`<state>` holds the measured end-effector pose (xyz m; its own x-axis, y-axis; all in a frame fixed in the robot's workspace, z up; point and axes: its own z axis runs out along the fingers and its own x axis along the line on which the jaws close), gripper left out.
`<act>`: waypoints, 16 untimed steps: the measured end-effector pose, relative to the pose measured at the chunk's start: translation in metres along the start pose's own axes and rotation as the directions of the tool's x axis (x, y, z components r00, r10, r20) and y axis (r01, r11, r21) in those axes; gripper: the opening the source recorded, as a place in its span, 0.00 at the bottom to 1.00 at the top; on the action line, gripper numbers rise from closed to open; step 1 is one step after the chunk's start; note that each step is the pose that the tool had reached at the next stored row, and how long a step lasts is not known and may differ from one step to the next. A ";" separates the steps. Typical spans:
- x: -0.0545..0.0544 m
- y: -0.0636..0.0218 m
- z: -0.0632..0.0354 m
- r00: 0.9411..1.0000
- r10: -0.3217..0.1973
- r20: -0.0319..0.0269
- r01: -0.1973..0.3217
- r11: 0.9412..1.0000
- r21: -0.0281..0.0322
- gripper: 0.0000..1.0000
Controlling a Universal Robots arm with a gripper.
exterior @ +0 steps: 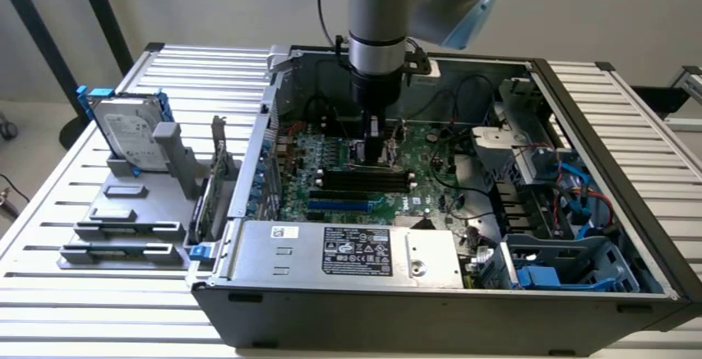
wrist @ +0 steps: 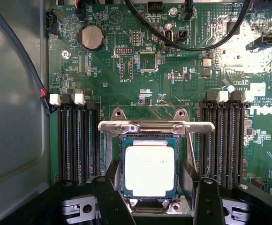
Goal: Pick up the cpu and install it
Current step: 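Place the cpu into insertion slot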
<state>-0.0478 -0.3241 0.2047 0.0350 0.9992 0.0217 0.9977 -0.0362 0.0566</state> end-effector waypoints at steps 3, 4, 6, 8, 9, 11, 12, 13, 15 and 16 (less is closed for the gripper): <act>0.000 0.0000 -0.0054 1.000 0.000 0.000 0.000 1.000 0.000 0.62; 0.000 -0.0004 -0.0068 1.000 0.000 0.000 0.000 1.000 0.000 0.62; 0.000 -0.0021 -0.0089 1.000 0.000 0.000 0.000 1.000 0.000 0.62; 0.000 -0.0050 -0.0110 1.000 0.000 -0.001 0.000 1.000 0.000 0.62; 0.000 -0.0066 -0.0121 1.000 0.000 -0.002 0.000 1.000 0.000 0.62; 0.000 -0.0107 -0.0144 1.000 0.000 -0.002 0.000 1.000 0.000 0.60; 0.000 -0.0128 -0.0155 1.000 0.000 -0.003 0.000 1.000 0.000 0.54; -0.001 -0.0152 -0.0164 1.000 0.000 -0.003 0.000 1.000 0.000 0.54; -0.001 -0.0197 -0.0184 1.000 0.000 -0.004 0.000 1.000 0.000 0.42; -0.001 -0.0219 -0.0194 1.000 0.000 -0.004 0.000 1.000 0.000 0.36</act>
<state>-0.0708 -0.3249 0.2229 0.0351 0.9991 0.0258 0.9977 -0.0365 0.0564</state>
